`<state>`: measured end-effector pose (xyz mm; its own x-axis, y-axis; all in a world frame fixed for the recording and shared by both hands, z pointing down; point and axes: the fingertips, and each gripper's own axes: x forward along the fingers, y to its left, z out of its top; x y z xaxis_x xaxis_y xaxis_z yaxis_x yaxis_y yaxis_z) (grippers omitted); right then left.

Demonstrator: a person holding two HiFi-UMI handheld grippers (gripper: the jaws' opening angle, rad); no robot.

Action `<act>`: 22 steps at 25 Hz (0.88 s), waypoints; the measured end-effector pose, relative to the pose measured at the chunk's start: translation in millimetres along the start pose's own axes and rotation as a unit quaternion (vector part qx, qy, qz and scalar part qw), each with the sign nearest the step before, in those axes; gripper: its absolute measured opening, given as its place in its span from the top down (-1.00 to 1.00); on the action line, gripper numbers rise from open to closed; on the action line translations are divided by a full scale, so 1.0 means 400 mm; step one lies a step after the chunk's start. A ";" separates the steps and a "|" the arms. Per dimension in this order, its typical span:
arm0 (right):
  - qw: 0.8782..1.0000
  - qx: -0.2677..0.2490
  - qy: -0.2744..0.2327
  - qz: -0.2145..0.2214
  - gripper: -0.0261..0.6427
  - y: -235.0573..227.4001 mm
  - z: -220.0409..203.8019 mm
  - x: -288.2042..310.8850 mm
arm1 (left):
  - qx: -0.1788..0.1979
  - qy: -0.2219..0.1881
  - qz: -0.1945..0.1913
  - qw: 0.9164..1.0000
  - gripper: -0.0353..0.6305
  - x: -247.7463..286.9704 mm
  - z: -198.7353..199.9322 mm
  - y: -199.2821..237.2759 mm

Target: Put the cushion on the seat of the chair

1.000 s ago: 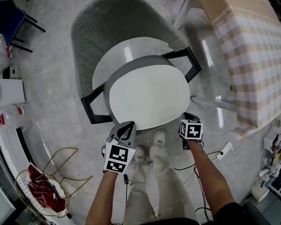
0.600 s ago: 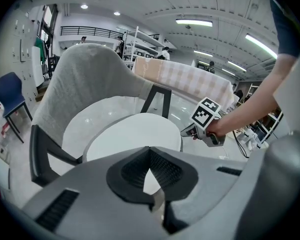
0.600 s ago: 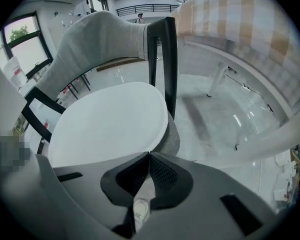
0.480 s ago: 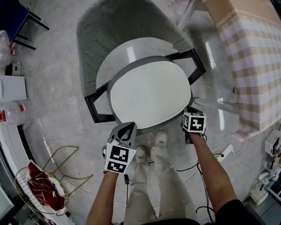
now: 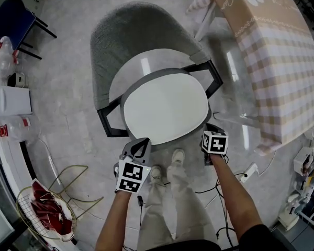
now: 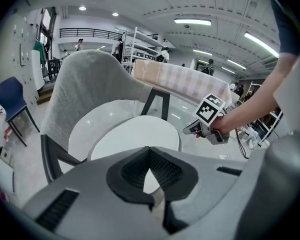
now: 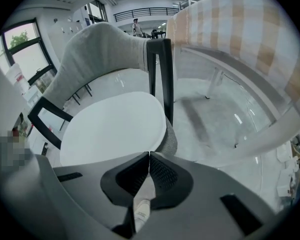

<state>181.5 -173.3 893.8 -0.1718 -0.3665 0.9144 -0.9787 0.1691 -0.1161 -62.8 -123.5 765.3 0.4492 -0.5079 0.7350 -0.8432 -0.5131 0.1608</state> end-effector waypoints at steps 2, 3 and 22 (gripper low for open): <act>1.000 0.000 -0.010 0.005 0.87 0.009 0.023 -0.040 | 0.004 -0.007 0.003 1.000 0.88 -0.021 0.030 -0.001; 1.000 -0.002 -0.015 0.009 0.87 0.015 0.034 -0.064 | 0.002 -0.011 0.005 1.000 0.88 -0.035 0.044 -0.002; 0.975 -0.121 -0.165 0.084 0.87 0.290 0.254 -0.648 | -0.021 -0.104 0.038 0.994 0.88 -0.383 0.270 -0.042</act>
<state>101.0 -151.8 604.0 -0.3925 -0.5830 0.7113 -0.8856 0.4483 -0.1213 -85.5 -111.8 579.0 0.4310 -0.6787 0.5947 -0.8867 -0.4407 0.1397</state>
